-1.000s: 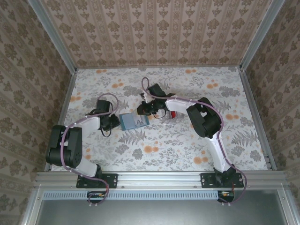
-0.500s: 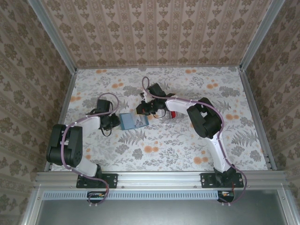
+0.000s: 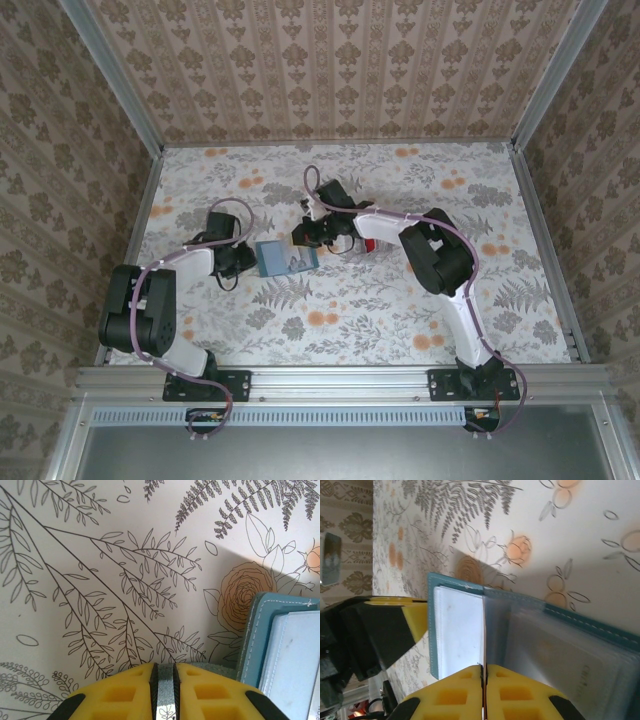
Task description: Put the credit cards into the card holder
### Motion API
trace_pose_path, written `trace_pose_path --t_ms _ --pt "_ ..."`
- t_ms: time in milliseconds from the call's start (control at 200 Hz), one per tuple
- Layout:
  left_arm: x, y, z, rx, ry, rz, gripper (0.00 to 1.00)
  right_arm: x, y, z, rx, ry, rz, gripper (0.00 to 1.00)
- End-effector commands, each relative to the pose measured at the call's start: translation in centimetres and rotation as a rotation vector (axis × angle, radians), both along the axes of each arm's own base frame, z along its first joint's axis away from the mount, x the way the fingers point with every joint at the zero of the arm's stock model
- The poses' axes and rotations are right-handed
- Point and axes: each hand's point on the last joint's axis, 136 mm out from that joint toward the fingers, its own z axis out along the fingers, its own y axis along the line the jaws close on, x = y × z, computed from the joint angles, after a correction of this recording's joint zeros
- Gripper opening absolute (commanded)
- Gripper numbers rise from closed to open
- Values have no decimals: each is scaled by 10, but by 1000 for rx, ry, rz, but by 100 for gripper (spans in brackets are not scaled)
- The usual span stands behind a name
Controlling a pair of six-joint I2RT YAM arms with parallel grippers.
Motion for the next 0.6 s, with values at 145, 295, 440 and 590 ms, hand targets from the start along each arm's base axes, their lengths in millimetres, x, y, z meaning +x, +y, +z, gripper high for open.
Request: trace_pose_path --t_ms 145,295,440,590 --pt "-13 -1 -10 7 57 -21 19 16 -15 38 56 -86 -85 7" --pt "-12 -2 -8 3 52 -23 19 16 -11 31 76 -59 -76 7" --pt "-13 -2 -9 6 56 -23 19 16 -6 23 87 -40 -70 7" --pt "-13 -2 -10 3 58 -22 19 17 -1 15 87 -18 -60 7"
